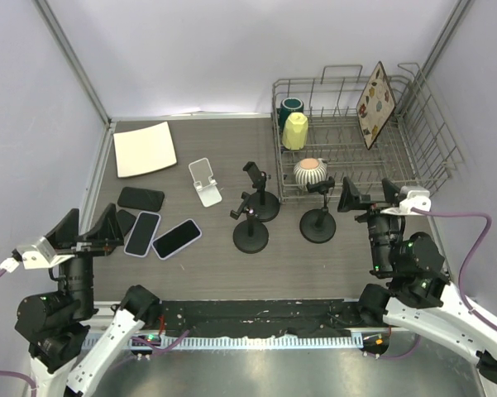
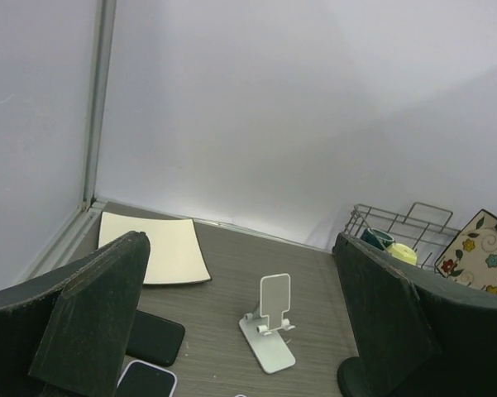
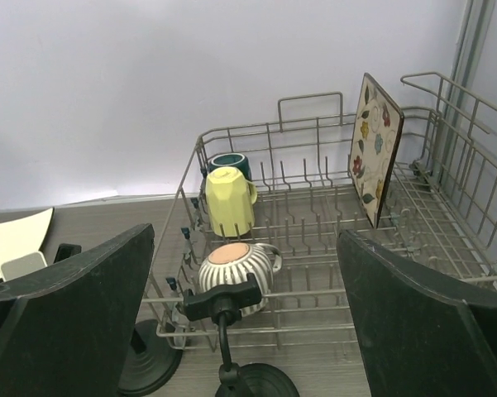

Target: Remove the phone from the phone stand

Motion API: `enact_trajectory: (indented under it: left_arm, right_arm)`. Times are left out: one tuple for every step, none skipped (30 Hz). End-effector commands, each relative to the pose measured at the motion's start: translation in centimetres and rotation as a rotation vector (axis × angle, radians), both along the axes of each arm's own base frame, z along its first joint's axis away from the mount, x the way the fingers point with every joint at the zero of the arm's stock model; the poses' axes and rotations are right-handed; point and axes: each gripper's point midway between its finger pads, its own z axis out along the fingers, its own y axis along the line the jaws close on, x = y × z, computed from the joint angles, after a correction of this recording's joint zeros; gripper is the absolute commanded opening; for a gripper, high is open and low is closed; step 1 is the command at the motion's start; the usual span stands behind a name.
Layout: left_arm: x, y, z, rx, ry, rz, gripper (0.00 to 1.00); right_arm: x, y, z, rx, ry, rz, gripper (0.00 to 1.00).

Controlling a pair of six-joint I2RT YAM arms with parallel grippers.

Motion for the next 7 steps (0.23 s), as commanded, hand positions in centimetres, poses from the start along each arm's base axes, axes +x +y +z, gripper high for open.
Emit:
enact_trajectory:
  left_arm:
    - [-0.91, 0.19, 1.37, -0.005, -0.072, -0.012, 1.00]
    - [-0.87, 0.16, 1.32, -0.006, -0.070, -0.013, 1.00]
    - [-0.84, 0.09, 1.27, -0.007, -0.071, -0.016, 1.00]
    - [-0.85, 0.12, 1.30, -0.006, -0.072, -0.014, 1.00]
    - [-0.86, 0.12, 1.29, -0.007, -0.073, -0.014, 1.00]
    - [-0.94, 0.18, 1.34, -0.010, -0.077, -0.014, 1.00]
    - [-1.00, 0.26, 1.37, -0.013, -0.080, -0.011, 1.00]
  right_arm:
    - [-0.18, -0.90, 0.63, 0.038, -0.023, -0.033, 0.98]
    - [-0.17, -0.87, 0.59, 0.040, -0.023, -0.032, 0.98]
    - [-0.17, -0.86, 0.50, 0.041, -0.022, -0.032, 0.98]
    - [-0.22, -0.95, 0.50, 0.046, -0.023, -0.033, 0.98]
    - [-0.26, -1.02, 0.57, 0.050, -0.026, -0.033, 0.98]
    - [-0.28, -1.03, 0.56, 0.051, -0.026, -0.033, 0.98]
    - [-0.38, -1.21, 0.72, 0.059, -0.031, -0.034, 0.98]
